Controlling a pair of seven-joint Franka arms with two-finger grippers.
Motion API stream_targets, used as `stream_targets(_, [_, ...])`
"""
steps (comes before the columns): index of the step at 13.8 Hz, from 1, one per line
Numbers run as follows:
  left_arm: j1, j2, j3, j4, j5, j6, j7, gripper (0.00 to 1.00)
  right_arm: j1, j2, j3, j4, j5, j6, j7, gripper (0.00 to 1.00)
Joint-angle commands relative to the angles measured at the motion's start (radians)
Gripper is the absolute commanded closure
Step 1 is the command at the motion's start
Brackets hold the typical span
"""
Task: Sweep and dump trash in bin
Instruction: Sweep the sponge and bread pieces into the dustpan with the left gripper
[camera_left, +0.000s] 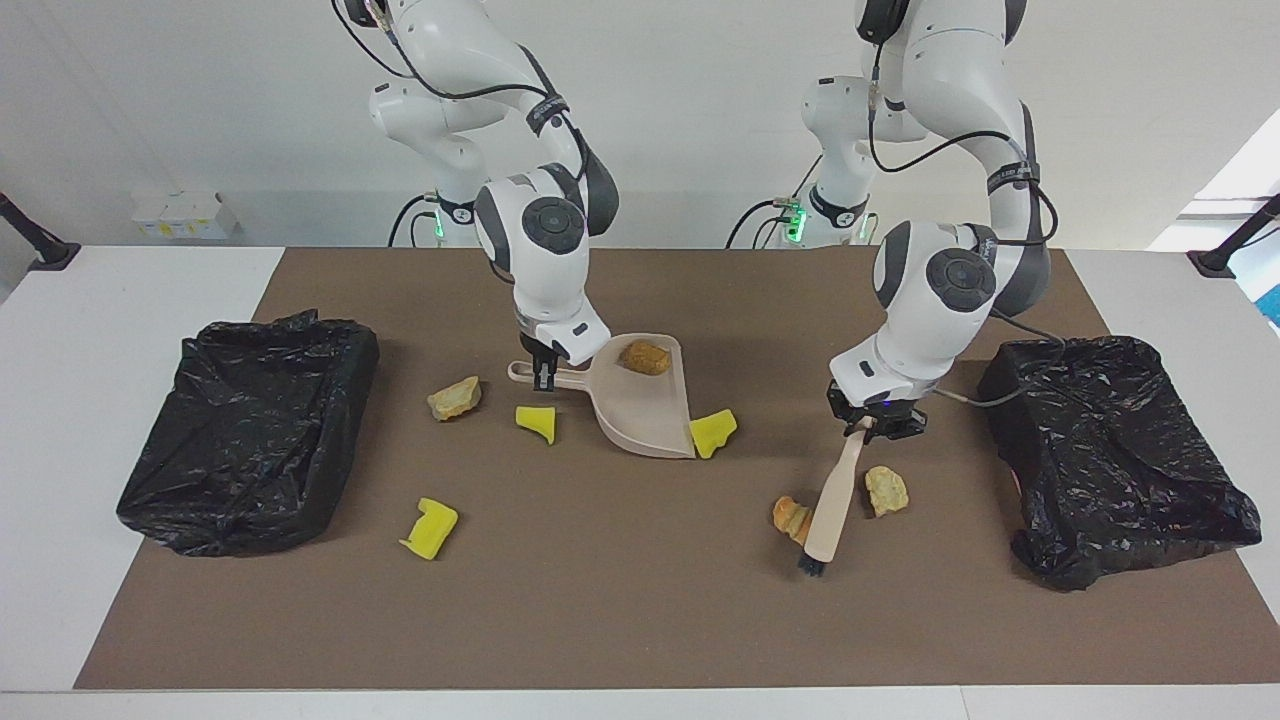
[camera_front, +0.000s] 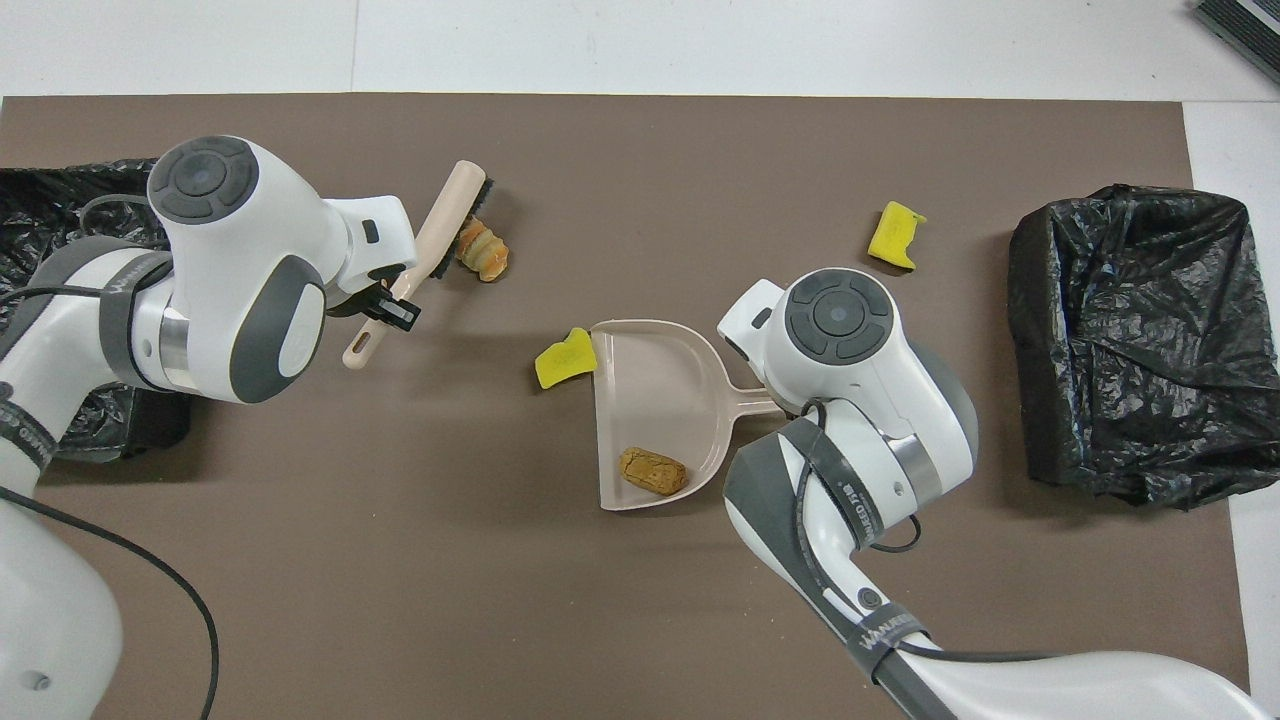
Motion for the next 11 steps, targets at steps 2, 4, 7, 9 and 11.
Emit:
stream_targets(2, [-0.056, -0.058, 0.002, -0.106, 0.015, 0.013, 0.069, 1.0, -0.004, -0.012, 0.005, -0.02, -0.026, 0.024, 0.041, 1.0])
stream_targets(4, [-0.104, -0.104, 0.002, -0.179, 0.014, 0.013, 0.066, 1.0, -0.004, -0.012, 0.005, -0.02, -0.026, 0.024, 0.04, 1.0])
stream_targets(7, [-0.188, -0.143, 0.001, -0.217, 0.002, -0.052, 0.047, 1.0, -0.004, -0.012, 0.005, -0.02, -0.026, 0.024, 0.041, 1.0])
stream_targets(9, [-0.246, -0.16, -0.001, -0.218, -0.006, -0.103, -0.026, 1.0, -0.004, -0.012, 0.005, -0.02, -0.026, 0.024, 0.041, 1.0])
stream_targets(11, [-0.289, -0.184, -0.001, -0.218, -0.07, -0.109, -0.072, 1.0, -0.004, -0.012, 0.005, -0.02, -0.026, 0.024, 0.041, 1.0])
